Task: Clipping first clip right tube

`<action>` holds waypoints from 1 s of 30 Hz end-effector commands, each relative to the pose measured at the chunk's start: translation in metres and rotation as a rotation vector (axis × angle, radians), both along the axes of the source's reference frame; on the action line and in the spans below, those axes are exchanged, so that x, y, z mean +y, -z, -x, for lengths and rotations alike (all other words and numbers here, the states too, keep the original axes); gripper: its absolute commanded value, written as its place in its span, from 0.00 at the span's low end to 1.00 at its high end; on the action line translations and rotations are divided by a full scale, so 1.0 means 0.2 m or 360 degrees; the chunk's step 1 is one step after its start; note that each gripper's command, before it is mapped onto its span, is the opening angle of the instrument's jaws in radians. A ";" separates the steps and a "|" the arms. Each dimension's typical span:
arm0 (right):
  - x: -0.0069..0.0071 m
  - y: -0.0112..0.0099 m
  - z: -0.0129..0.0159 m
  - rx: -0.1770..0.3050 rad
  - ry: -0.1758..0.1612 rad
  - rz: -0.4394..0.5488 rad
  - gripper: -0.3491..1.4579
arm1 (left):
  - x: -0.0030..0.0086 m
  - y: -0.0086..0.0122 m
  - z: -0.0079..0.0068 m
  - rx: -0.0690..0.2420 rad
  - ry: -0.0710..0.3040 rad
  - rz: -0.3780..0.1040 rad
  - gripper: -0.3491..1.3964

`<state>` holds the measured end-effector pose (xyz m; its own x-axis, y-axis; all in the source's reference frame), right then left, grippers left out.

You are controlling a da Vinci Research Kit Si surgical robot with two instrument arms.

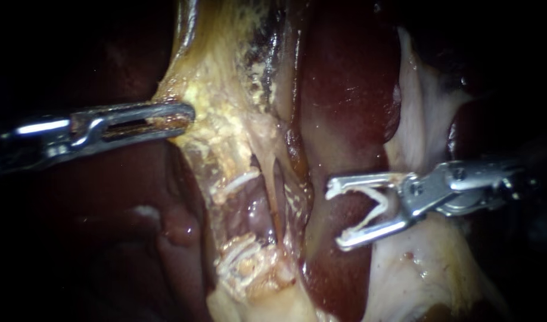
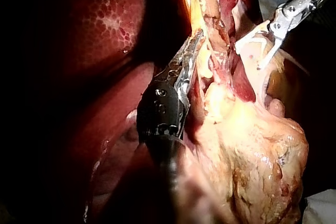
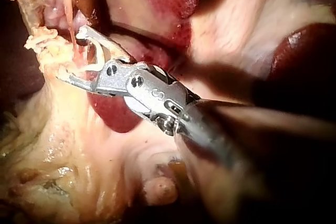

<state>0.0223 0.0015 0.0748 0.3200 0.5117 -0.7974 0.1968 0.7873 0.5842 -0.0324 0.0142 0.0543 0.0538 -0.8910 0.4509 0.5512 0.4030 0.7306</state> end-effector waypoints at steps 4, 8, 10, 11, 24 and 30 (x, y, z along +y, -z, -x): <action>-0.002 -0.008 -0.007 -0.0031 -0.0004 -0.0041 0.52 | -0.001 0.002 0.001 0.0008 0.0005 0.0001 0.00; -0.002 -0.014 -0.012 -0.0068 0.0000 -0.0054 0.52 | -0.001 0.002 0.001 0.0008 0.0006 0.0002 0.00; -0.002 -0.017 -0.013 -0.0081 -0.0003 -0.0069 0.52 | -0.001 0.003 0.001 0.0009 0.0006 0.0002 0.00; -0.001 -0.019 -0.014 -0.0085 -0.0006 -0.0076 0.52 | -0.002 0.003 0.001 0.0009 0.0006 0.0002 0.00; -0.004 -0.031 -0.030 -0.0103 0.0004 -0.0107 0.52 | -0.003 0.005 0.002 0.0014 0.0006 0.0011 0.00; -0.007 -0.032 -0.036 -0.0096 0.0056 -0.0157 0.50 | -0.004 0.005 0.003 0.0014 0.0006 0.0011 0.00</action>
